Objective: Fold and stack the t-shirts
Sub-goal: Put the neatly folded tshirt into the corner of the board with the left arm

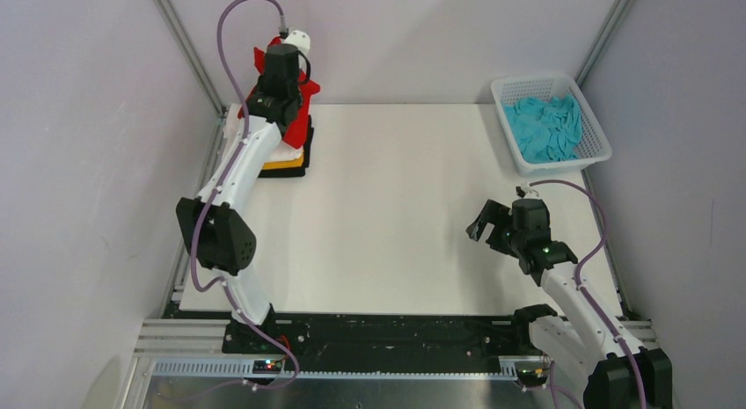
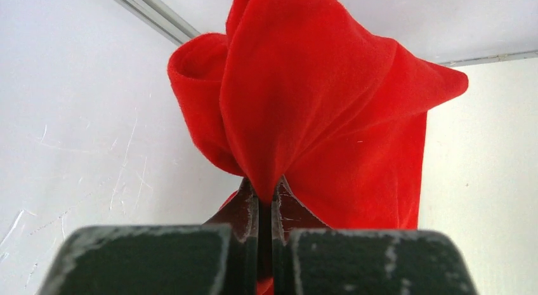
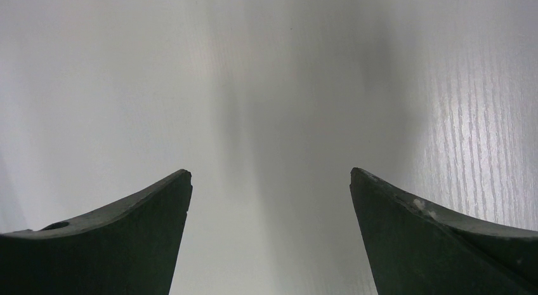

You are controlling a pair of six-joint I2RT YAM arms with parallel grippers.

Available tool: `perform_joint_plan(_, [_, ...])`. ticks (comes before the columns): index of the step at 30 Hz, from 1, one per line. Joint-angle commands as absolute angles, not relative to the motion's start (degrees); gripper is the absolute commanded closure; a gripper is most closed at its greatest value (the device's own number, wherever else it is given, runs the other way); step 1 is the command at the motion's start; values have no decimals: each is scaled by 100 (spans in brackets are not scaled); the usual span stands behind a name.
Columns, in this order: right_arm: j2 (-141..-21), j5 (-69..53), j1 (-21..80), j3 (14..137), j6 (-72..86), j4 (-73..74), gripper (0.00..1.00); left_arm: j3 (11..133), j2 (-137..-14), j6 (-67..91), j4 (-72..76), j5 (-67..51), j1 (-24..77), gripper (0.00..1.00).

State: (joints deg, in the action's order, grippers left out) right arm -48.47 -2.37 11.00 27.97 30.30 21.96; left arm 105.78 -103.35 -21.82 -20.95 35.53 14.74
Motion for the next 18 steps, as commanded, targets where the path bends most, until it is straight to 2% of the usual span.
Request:
perform_joint_plan(1, [-4865, -106, 1081, 2769, 2953, 2022, 1, 10840, -10086, -2025, -1808, 3509, 1462, 100])
perform_joint_plan(9, [-4898, -22, 1079, 2751, 2957, 2015, 0, 10911, -10659, -2070, -1799, 3698, 1329, 100])
perform_joint_plan(18, [-4881, 127, 1081, 2751, 2971, 2065, 1, 11022, -11246, -1882, -1802, 2958, 835, 100])
